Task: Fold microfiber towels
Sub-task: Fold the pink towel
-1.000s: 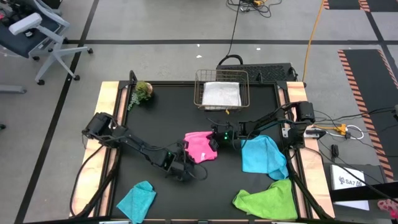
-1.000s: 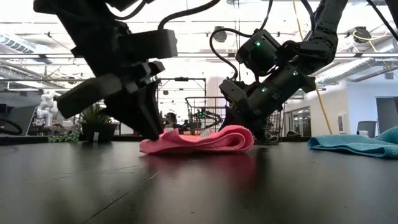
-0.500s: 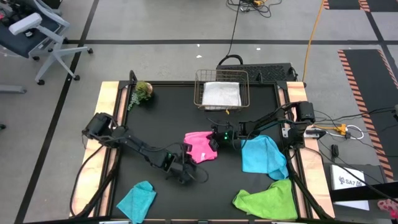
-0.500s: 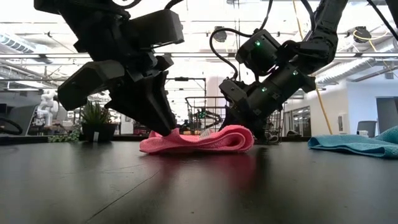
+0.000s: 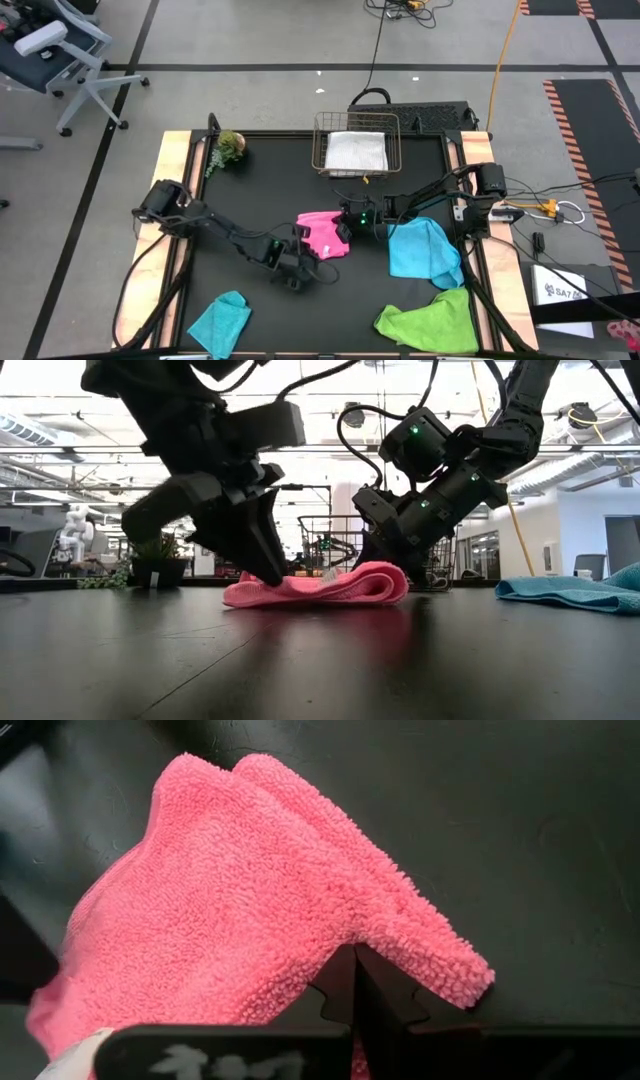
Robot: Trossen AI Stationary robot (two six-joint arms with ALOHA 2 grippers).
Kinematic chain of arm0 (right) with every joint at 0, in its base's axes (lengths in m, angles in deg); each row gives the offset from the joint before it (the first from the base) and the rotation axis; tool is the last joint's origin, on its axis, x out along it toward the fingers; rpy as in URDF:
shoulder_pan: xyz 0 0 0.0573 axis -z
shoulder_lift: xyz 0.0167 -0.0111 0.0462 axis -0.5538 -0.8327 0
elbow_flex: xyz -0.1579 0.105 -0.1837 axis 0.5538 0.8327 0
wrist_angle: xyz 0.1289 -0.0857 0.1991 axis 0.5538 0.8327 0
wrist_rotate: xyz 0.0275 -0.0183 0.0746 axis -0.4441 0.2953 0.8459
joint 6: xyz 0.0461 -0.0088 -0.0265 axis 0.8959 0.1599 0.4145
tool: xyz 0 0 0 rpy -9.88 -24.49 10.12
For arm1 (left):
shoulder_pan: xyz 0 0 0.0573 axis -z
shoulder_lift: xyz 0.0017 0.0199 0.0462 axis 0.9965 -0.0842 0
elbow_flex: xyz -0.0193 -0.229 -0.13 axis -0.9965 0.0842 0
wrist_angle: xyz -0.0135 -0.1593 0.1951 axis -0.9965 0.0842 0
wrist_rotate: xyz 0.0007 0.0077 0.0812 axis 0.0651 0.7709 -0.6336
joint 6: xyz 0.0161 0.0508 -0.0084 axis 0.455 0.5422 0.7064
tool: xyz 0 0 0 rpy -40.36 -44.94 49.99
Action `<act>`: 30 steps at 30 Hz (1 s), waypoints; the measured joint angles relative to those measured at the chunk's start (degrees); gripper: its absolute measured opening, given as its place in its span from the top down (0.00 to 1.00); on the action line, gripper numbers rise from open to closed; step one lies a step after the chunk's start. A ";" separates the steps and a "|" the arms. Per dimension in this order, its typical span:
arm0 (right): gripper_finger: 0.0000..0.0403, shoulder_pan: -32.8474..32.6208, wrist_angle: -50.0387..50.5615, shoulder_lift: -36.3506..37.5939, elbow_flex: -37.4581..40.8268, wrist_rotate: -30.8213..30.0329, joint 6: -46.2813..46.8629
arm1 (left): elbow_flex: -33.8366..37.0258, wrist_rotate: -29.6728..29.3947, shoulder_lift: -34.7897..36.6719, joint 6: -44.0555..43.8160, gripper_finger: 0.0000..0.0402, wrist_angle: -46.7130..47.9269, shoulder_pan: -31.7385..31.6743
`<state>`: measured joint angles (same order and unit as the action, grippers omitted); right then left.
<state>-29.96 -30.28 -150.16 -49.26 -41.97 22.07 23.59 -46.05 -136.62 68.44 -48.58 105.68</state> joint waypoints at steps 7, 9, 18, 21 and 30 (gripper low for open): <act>1.00 -0.01 0.13 0.00 0.00 -0.19 0.00 | 0.02 2.63 -0.62 0.06 0.78 -0.06 0.59; 1.00 0.00 0.13 0.00 0.01 -0.21 0.00 | 0.00 2.58 -0.62 -0.03 0.78 -0.40 0.61; 1.00 0.02 0.22 0.00 0.00 -0.21 0.02 | 0.00 0.97 -0.53 -2.63 0.96 0.00 0.59; 1.00 0.04 0.34 0.00 0.00 -0.21 0.02 | 0.00 0.92 0.21 -4.80 0.97 0.70 0.59; 1.00 0.04 1.90 0.00 -0.02 -0.23 0.02 | 0.00 -5.07 5.64 -5.17 0.98 8.62 1.09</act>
<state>-29.92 -28.38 -150.16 -49.28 -42.20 22.09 23.59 -51.12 -130.98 63.26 -39.96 106.78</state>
